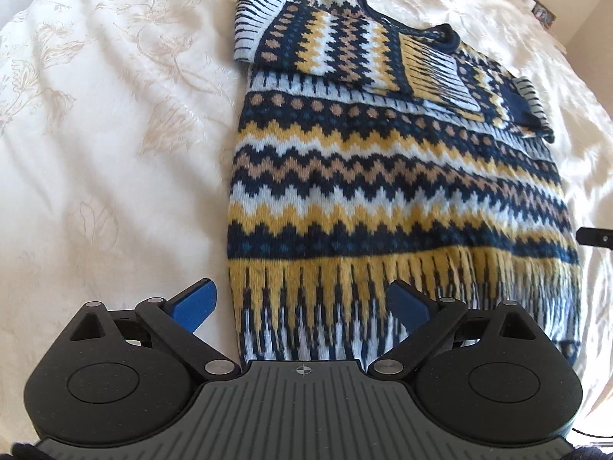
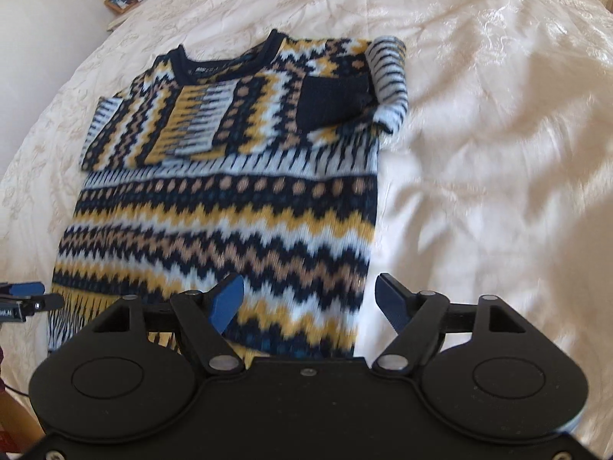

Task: Fold small clothes
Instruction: 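Grasp the navy ribbed hem with the right tool while the left tool grasps it too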

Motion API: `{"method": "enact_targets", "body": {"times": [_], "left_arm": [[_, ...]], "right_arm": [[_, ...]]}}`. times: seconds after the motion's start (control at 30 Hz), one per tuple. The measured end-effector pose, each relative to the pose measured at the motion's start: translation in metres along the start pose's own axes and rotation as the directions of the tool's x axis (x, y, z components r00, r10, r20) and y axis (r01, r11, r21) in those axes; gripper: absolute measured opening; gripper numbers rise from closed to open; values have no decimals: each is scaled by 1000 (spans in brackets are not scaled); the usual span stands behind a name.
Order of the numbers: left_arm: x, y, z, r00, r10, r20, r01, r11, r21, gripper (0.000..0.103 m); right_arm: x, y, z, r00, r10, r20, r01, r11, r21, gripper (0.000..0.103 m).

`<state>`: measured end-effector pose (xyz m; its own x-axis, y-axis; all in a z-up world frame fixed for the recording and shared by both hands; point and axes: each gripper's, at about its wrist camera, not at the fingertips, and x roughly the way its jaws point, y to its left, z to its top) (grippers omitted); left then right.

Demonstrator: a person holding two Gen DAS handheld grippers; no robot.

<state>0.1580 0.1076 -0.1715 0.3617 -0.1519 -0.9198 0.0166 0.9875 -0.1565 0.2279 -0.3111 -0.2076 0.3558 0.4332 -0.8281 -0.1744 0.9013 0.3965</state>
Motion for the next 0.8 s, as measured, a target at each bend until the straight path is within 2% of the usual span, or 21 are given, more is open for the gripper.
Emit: {"method": "enact_targets", "body": {"times": [0.17,0.33,0.57,0.8], "left_arm": [[-5,-6,-29,999,-14,-50,16,999,48,97],[-7,-8,-58,995,-28,-91,33,998,48,97],[-5,-13,-75,996,-21,-85,25,998,51,97],[13,-11,-76,995,-17,-101,20,999,35,97]], "right_arm": [[-7,5,-45,995,38,-89,-39,999,-12,79],[-7,12,-76,986,75,-147,-79,997,-19,80],[5,18,-103,972,118,-203,-123,992,-16,81],[24,23,-115,962,164,-217,-169,986,-4,95]]}}
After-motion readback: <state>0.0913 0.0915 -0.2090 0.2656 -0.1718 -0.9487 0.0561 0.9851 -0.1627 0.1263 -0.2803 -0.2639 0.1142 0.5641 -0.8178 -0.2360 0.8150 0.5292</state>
